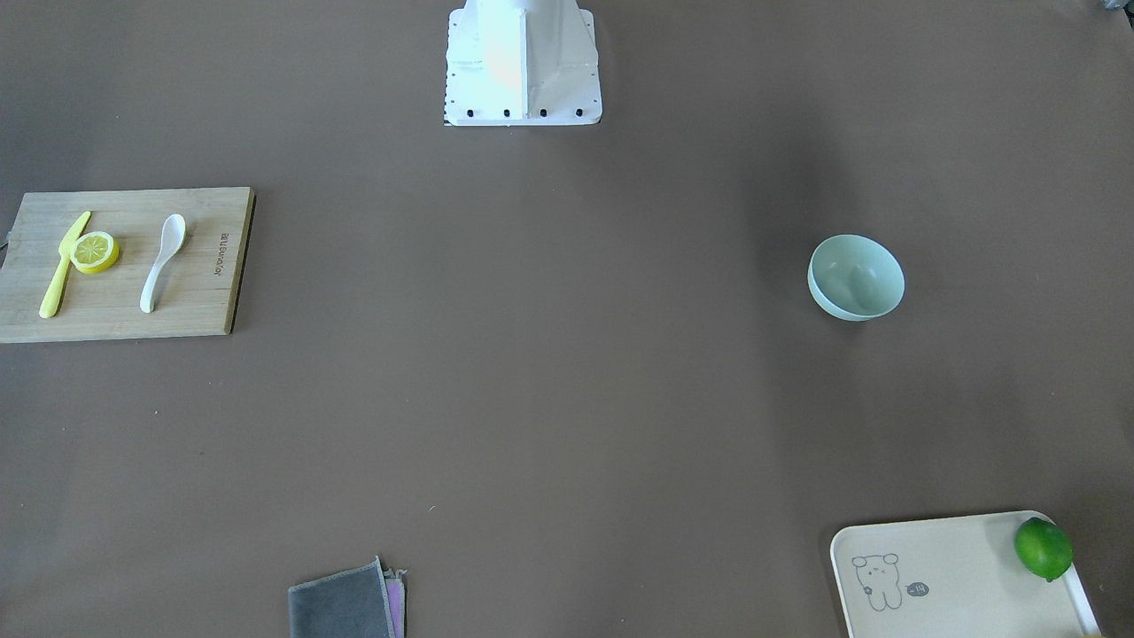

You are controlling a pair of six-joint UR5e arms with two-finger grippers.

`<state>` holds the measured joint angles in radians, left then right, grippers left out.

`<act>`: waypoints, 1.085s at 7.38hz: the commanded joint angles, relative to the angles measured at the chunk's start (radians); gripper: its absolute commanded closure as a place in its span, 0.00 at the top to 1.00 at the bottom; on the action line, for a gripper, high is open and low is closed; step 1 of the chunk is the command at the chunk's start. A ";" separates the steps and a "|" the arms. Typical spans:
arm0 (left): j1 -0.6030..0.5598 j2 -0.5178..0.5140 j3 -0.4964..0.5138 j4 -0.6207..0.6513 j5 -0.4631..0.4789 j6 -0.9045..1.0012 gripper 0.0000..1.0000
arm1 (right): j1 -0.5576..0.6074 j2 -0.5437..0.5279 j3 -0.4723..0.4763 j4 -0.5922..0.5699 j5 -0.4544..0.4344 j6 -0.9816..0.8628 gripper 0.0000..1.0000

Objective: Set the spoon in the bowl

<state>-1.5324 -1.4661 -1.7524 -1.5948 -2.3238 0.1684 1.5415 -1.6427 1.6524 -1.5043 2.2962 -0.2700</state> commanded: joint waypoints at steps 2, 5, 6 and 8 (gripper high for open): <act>0.000 0.003 -0.028 -0.002 0.000 0.000 0.98 | 0.000 -0.006 0.003 -0.001 0.012 0.009 1.00; 0.000 0.010 -0.030 -0.002 0.000 -0.003 0.98 | 0.000 -0.006 0.003 -0.001 0.019 0.009 1.00; 0.000 0.009 -0.035 -0.002 0.000 -0.003 0.98 | 0.000 -0.006 0.003 -0.001 0.028 0.009 1.00; 0.005 -0.010 -0.059 -0.007 -0.002 -0.001 0.97 | 0.000 -0.006 0.000 -0.001 0.040 0.011 1.00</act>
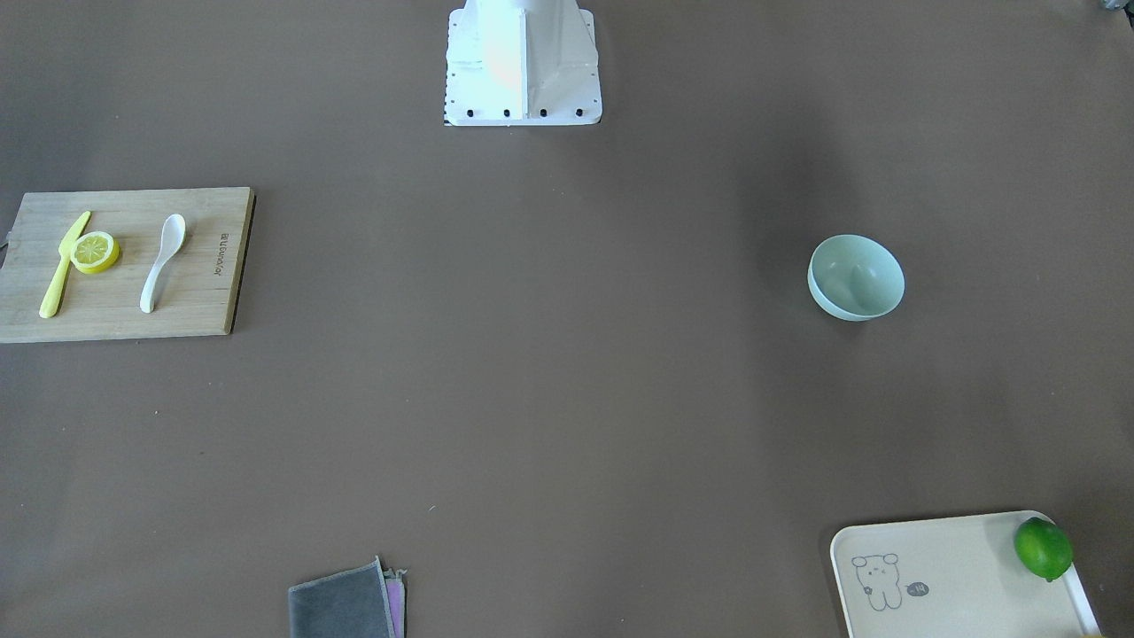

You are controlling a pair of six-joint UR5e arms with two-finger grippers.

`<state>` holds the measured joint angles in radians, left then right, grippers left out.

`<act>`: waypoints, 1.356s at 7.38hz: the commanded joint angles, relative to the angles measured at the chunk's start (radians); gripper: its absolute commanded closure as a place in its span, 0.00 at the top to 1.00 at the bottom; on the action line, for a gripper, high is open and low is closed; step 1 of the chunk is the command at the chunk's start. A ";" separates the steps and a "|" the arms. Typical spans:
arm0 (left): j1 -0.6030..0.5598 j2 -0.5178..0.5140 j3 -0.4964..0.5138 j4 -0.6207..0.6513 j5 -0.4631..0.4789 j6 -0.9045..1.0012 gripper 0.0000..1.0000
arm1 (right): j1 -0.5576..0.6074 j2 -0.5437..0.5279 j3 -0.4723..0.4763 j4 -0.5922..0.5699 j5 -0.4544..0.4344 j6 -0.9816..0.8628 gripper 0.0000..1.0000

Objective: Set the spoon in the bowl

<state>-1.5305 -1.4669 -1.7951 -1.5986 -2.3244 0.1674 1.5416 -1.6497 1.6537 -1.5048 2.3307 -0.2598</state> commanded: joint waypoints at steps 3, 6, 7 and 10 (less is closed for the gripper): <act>0.033 -0.013 -0.035 -0.059 -0.051 -0.094 0.97 | -0.002 0.001 0.000 0.000 0.022 0.001 1.00; 0.286 -0.007 -0.008 -0.369 -0.050 -0.607 0.98 | -0.002 0.002 0.001 0.002 0.038 -0.001 1.00; 0.358 -0.012 -0.009 -0.382 0.004 -0.615 0.98 | -0.005 0.004 0.001 0.009 0.036 -0.001 1.00; 0.510 -0.015 0.017 -0.450 0.088 -0.650 0.97 | -0.005 -0.018 -0.005 0.077 0.038 0.001 1.00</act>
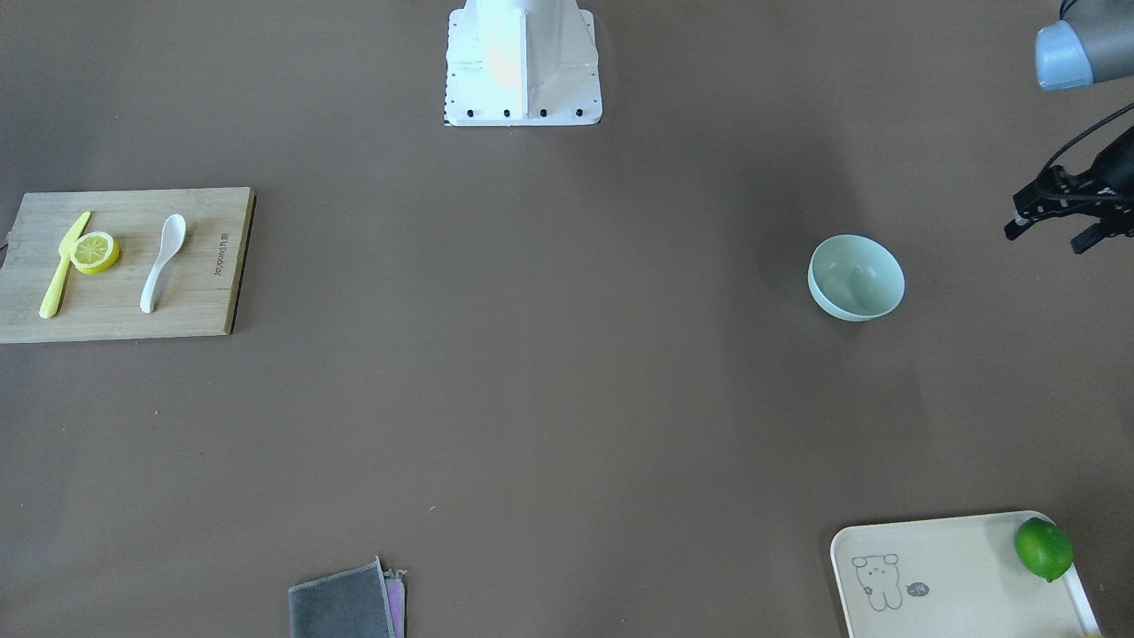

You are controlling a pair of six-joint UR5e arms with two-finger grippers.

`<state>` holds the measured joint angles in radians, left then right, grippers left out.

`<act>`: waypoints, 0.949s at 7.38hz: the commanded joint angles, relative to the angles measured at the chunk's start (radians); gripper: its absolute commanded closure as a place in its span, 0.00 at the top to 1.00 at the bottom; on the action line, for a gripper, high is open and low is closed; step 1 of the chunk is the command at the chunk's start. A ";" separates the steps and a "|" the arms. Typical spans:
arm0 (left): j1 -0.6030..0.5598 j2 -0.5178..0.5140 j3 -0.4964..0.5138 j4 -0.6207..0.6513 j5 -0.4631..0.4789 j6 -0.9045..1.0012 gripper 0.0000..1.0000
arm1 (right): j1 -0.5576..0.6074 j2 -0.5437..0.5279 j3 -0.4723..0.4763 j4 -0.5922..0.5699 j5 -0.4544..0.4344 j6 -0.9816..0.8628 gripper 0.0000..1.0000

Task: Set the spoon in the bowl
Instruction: 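Reach the left gripper toward the rim of the pale green bowl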

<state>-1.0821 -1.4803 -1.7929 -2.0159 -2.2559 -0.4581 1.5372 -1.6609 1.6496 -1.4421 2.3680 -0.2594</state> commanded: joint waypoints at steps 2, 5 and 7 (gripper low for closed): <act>0.115 -0.040 0.055 -0.099 0.022 -0.109 0.96 | 0.000 -0.007 -0.002 0.015 0.000 0.000 1.00; 0.151 -0.103 0.112 -0.101 0.071 -0.120 0.87 | 0.000 -0.010 0.001 0.015 0.000 0.000 1.00; 0.169 -0.110 0.126 -0.101 0.072 -0.119 0.59 | 0.000 -0.010 0.001 0.015 0.000 0.000 1.00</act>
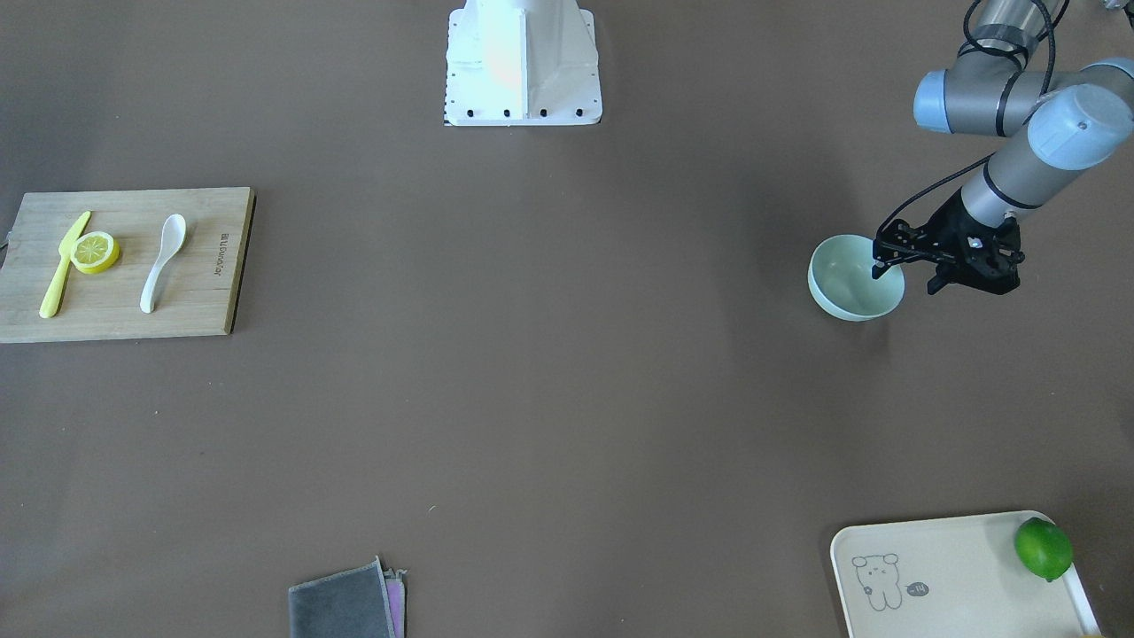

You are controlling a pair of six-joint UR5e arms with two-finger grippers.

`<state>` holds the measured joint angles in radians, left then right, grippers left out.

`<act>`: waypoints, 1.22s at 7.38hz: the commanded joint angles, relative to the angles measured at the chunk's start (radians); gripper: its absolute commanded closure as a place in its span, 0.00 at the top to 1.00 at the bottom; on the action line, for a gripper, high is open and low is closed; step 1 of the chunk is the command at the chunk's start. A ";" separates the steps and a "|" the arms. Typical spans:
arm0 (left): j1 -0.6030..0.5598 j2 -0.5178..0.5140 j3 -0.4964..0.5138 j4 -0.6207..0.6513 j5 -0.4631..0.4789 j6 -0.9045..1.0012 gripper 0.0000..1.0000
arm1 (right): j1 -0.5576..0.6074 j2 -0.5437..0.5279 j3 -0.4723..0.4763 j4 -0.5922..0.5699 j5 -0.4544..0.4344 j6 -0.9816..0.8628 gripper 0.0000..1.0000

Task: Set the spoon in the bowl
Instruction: 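Reach the left gripper toward the rim of the pale green bowl, then drag the bowl toward table center with left gripper while right reaches for spoon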

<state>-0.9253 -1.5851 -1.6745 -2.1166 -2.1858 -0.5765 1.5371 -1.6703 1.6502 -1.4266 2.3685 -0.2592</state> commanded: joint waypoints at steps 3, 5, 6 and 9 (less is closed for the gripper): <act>0.023 -0.019 0.013 0.001 0.000 -0.003 0.00 | 0.000 0.000 0.000 0.000 0.000 0.003 1.00; 0.023 -0.061 0.007 0.017 -0.014 -0.053 0.00 | 0.000 0.009 0.002 0.000 -0.002 0.030 1.00; 0.023 -0.120 -0.014 0.030 -0.012 -0.206 0.00 | -0.011 0.024 0.014 0.003 0.000 0.123 1.00; 0.199 -0.477 -0.212 0.624 0.138 -0.427 0.00 | -0.203 0.053 0.164 0.003 -0.012 0.562 1.00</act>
<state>-0.8060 -1.9152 -1.8029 -1.7334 -2.1422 -0.9136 1.4106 -1.6238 1.7573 -1.4237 2.3612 0.1380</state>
